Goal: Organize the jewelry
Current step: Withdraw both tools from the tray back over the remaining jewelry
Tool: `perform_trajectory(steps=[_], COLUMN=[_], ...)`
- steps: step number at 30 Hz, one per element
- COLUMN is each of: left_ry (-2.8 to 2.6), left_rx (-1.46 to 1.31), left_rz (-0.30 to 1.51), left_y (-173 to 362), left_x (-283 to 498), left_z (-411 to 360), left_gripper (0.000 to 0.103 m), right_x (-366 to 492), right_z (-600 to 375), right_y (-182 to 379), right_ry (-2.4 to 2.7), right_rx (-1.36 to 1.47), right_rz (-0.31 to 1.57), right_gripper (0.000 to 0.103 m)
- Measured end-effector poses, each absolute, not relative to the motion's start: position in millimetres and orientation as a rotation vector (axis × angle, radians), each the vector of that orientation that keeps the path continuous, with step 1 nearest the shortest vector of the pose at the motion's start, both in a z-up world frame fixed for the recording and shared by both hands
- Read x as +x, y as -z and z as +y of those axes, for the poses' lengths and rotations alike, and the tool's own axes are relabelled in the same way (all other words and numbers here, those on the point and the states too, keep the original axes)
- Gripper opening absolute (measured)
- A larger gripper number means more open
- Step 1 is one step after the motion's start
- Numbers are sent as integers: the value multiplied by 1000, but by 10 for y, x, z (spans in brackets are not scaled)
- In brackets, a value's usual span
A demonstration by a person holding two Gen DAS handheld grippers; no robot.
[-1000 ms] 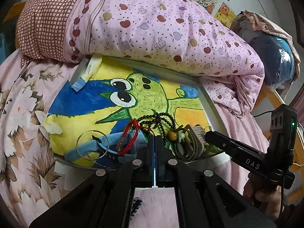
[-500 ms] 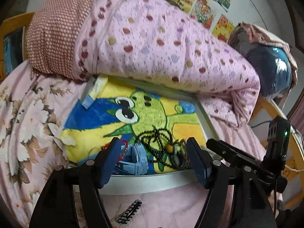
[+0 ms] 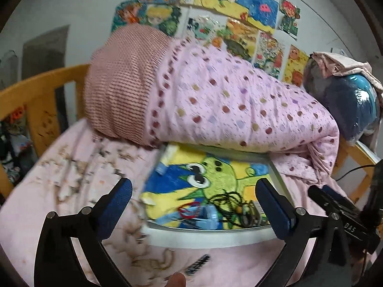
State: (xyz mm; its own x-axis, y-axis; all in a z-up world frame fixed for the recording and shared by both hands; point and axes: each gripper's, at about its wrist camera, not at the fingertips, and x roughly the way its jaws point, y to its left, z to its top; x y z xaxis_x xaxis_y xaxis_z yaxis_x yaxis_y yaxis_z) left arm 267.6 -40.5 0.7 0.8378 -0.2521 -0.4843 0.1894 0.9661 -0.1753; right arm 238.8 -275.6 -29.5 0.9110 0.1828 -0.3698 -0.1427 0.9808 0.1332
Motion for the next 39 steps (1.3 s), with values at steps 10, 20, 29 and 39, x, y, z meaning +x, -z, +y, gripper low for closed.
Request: perform_trajectory(steps=[10,20,29,39], left_ry=[170,61,21,-26], left_rx=[-99,24,89,170], left_rz=[567,692,818,939], left_y=[-35,152,406,678], left_x=[2170,1803,1864,1971], left_z=[-9,91,57,25], left_gripper=[101,101,101,101], right_x=[1941,1789,1876,2123], right_z=[-2518,-2258,-2126,-2084], right_y=[249,464,684,1008], right_ry=[-241,-294,-339,-292], right_rx=[13,-51,-69,-76], right_rz=[387,531,637,814], right_gripper=[103,103,103,103])
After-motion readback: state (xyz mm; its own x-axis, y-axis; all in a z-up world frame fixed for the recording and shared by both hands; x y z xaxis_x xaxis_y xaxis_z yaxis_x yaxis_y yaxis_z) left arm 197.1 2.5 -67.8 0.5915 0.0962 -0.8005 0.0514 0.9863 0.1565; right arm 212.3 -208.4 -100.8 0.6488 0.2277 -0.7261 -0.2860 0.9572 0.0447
